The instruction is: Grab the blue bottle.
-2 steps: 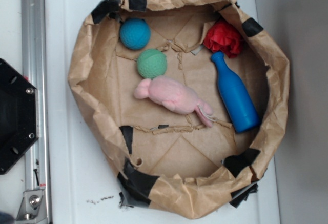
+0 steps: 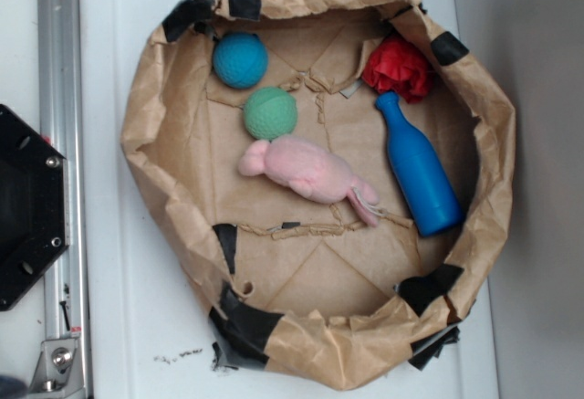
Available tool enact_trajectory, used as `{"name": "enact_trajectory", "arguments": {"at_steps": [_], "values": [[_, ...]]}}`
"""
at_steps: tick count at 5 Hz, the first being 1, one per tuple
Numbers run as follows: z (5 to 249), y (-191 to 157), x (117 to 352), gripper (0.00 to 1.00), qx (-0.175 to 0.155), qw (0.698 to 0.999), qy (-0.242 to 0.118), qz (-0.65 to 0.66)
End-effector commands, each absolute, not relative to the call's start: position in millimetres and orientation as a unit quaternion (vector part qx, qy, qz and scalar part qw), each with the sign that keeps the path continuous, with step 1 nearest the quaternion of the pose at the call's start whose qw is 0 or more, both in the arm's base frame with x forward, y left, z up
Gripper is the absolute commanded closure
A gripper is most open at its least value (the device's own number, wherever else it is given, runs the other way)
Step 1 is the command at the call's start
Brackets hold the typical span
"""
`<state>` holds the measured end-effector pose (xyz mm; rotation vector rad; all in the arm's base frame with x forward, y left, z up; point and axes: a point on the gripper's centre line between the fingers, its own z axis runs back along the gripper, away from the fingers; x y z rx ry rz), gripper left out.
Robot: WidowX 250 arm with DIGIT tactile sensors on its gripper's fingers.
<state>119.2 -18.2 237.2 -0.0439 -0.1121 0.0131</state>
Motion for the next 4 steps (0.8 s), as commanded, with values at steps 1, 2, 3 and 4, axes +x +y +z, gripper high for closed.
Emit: {"name": "enact_trajectory", "arguments": {"at_steps": [1, 2, 3, 4], "values": [[182, -5, 221, 0.0, -0.044, 0.972, -0.147, -0.179], [156, 7, 272, 0.0, -0.028, 0.965, -0.178, -0.189], [127, 17, 317, 0.0, 0.042, 0.953, -0.195, -0.227], [107, 22, 343, 0.0, 0.057, 0.94, -0.212, -0.261]]}}
